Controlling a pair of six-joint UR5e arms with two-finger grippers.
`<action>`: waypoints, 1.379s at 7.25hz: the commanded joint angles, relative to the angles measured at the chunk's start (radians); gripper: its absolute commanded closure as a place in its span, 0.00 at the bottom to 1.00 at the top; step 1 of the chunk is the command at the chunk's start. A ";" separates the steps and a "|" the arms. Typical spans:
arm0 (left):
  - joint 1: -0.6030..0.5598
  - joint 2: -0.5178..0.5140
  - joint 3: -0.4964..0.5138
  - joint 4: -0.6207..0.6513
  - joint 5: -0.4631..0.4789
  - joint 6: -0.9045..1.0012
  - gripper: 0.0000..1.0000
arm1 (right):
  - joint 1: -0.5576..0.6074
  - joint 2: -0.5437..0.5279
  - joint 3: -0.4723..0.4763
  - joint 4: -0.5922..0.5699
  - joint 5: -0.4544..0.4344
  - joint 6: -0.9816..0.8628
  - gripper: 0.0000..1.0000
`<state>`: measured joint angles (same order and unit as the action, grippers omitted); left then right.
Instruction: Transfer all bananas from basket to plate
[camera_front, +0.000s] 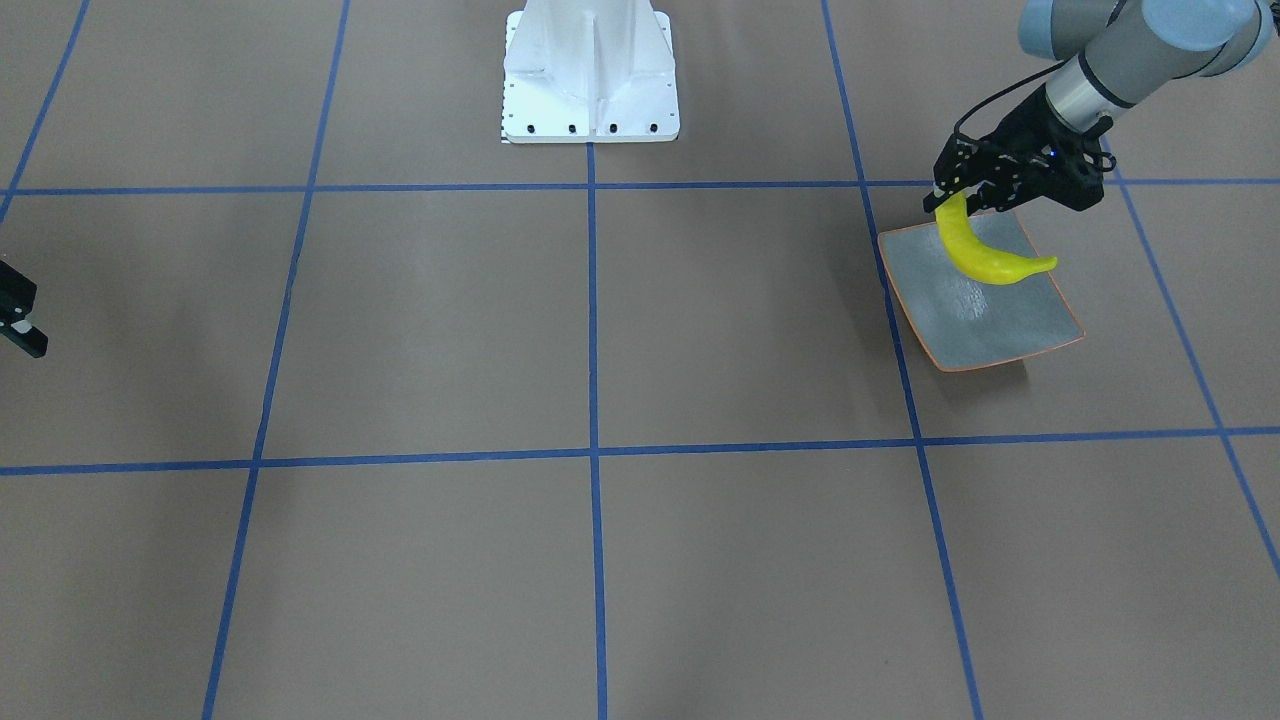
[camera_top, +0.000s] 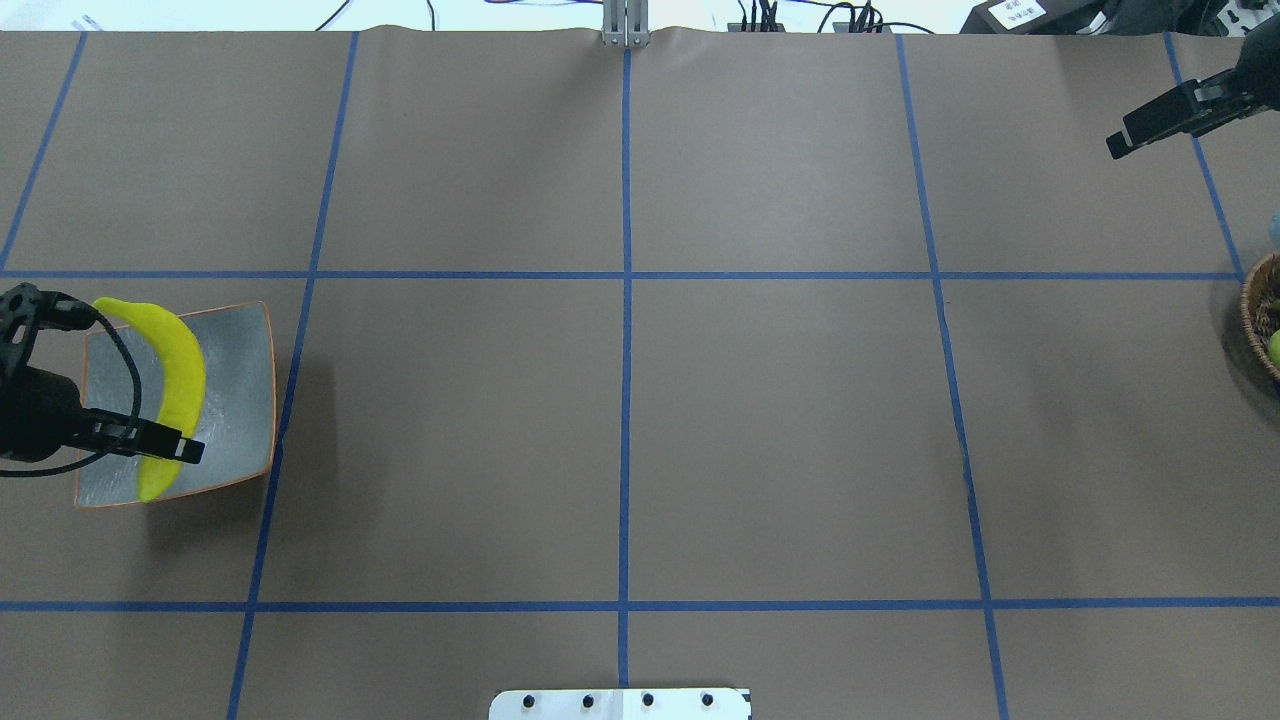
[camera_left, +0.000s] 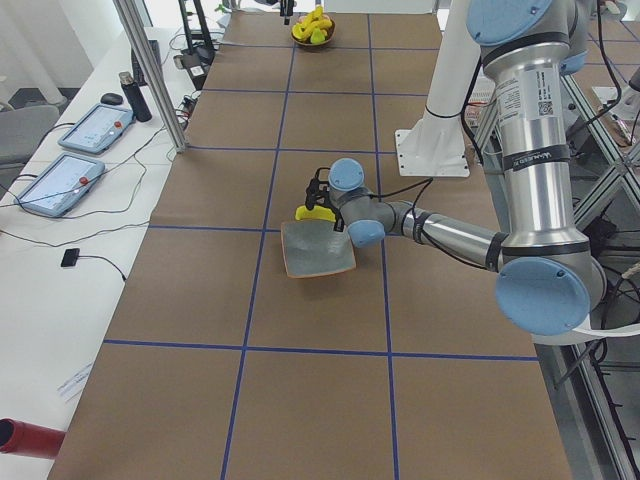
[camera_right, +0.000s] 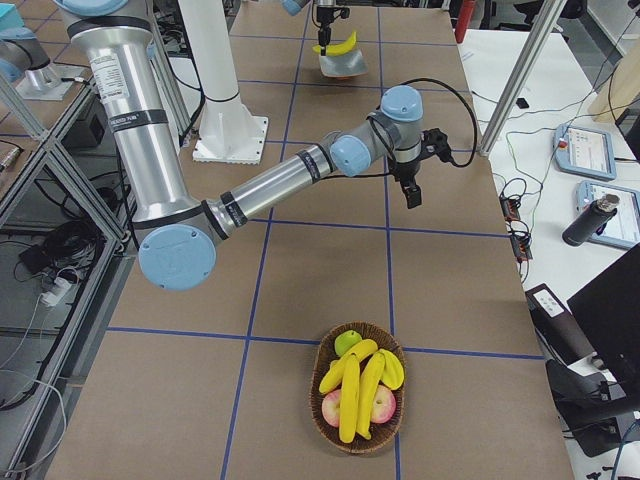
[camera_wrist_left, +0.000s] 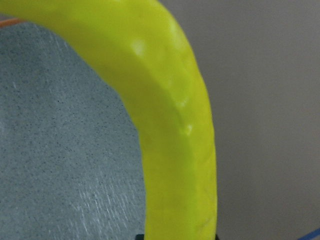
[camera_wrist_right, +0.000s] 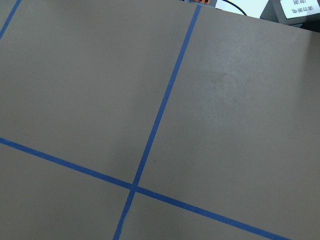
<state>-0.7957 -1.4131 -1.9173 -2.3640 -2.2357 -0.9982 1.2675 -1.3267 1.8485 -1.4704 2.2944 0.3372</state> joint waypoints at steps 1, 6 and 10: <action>0.004 -0.064 0.066 0.046 0.042 0.001 0.87 | 0.006 -0.005 0.000 -0.001 -0.001 -0.001 0.00; 0.044 -0.082 0.084 0.048 0.082 0.013 0.41 | 0.010 -0.015 -0.008 0.001 -0.003 -0.001 0.00; 0.043 -0.092 0.060 0.045 0.081 0.019 0.00 | 0.021 -0.029 -0.008 0.001 -0.001 -0.003 0.00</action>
<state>-0.7485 -1.5032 -1.8430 -2.3186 -2.1537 -0.9809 1.2865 -1.3496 1.8408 -1.4706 2.2931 0.3345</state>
